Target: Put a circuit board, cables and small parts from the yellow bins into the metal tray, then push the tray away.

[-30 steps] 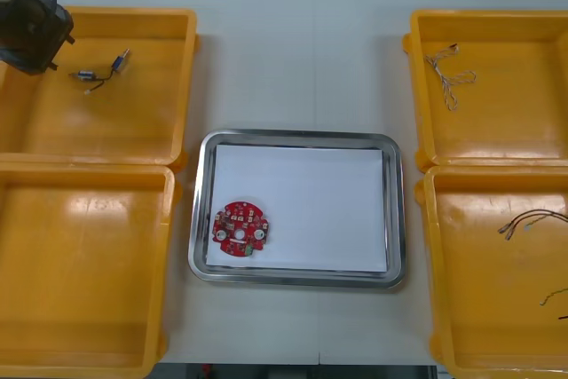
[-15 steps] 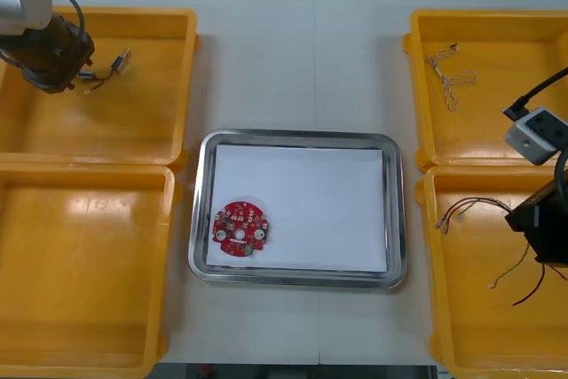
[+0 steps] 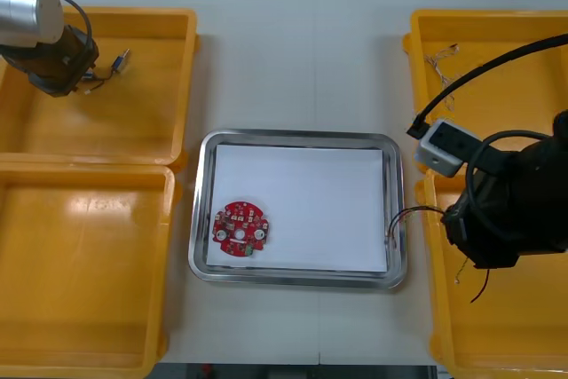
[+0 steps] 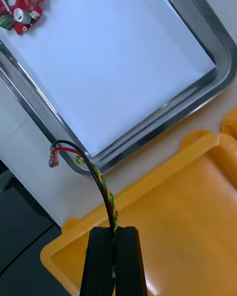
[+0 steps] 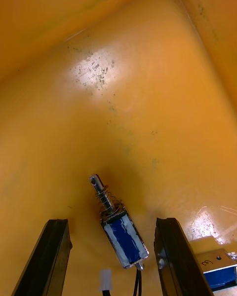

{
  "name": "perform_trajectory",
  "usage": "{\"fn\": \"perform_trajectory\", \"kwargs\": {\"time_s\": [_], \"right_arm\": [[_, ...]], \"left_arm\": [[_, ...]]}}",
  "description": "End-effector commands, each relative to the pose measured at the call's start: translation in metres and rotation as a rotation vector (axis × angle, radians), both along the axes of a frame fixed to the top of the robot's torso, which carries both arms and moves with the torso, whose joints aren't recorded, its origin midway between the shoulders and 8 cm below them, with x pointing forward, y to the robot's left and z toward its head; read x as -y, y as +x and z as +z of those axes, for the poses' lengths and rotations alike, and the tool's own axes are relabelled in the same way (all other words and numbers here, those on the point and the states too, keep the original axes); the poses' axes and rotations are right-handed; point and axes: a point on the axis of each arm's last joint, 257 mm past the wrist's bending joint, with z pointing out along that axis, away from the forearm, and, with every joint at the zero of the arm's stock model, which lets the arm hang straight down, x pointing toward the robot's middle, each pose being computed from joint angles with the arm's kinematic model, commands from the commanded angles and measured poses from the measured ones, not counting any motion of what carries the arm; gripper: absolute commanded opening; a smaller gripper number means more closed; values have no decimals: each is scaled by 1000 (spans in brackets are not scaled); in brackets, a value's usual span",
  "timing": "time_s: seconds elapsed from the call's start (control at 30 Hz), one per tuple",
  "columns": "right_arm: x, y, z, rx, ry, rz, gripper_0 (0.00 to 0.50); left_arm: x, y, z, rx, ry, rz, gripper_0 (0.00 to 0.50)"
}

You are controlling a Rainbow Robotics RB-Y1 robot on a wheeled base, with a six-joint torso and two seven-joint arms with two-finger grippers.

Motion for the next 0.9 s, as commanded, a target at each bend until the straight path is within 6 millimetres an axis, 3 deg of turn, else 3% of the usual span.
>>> {"fn": "perform_trajectory", "kwargs": {"time_s": [0.03,0.4,0.43,0.47,0.5,0.53,0.9], "right_arm": [[-20,6,-2,54,-75,132,0],[-64,10,-21,36,-45,222,0],[-67,11,-23,36,-44,228,0],[-68,12,-24,37,-46,230,0],[-71,12,-27,34,-45,238,0],[-73,12,-28,34,-42,242,0],[-94,26,-46,55,-83,361,0]], "left_arm": [[19,19,18,48,44,-68,500],[18,15,4,20,87,-81,500],[18,15,4,20,88,-81,466],[18,15,4,20,88,-81,301],[18,14,3,17,86,-80,28],[18,14,3,17,86,-80,0],[19,14,3,15,85,-84,0]]}}
